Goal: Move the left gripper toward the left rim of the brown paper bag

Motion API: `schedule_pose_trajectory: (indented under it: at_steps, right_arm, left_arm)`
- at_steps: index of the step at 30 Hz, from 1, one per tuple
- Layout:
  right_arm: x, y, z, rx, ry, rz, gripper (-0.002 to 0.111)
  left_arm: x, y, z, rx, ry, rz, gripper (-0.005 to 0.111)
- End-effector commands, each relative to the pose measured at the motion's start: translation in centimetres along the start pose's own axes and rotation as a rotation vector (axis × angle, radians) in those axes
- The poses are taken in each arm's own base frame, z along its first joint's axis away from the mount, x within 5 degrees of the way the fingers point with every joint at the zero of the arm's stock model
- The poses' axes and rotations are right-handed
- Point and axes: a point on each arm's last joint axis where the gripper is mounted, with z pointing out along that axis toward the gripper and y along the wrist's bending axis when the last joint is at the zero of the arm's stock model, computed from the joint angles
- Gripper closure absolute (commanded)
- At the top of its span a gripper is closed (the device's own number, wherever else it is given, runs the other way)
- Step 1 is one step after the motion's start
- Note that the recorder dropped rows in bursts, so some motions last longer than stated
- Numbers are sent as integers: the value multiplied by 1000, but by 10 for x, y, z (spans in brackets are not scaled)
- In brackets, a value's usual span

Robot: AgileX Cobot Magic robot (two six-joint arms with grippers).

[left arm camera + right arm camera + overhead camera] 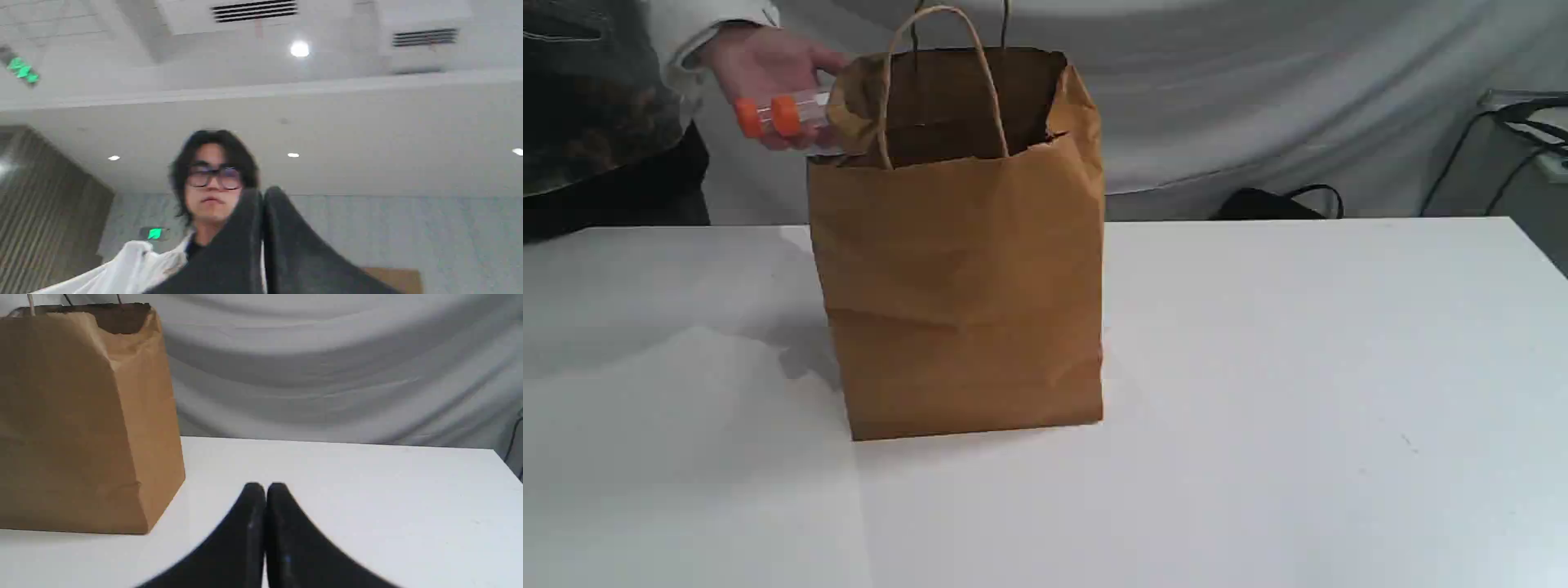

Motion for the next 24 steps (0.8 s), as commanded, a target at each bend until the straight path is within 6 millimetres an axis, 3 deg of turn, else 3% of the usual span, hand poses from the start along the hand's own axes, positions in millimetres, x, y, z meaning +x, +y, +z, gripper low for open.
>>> schedule_pose_trajectory:
  at_steps: [1, 4, 9, 14, 18, 24]
  right_arm:
    - [0, 0, 0, 3, -6, 9, 108]
    - [0, 0, 0, 3, -6, 9, 108]
    - [0, 0, 0, 3, -6, 9, 108]
    - [0, 0, 0, 3, -6, 9, 108]
    - [0, 0, 0, 3, -6, 12, 108]
    - [0, 0, 0, 3, -6, 12, 108]
  left_arm:
    - [-2, 8, -1, -92, -31, -42, 107]
    - [1, 3, 0, -35, 14, -62, 107]
    - [-11, -3, 16, -3, 92, -193, 107]
    - [-9, -17, 44, 35, 229, -196, 107]
    - [11, -37, 77, 109, 444, -100, 107]
    - [58, -79, 131, 278, 833, -26, 107]
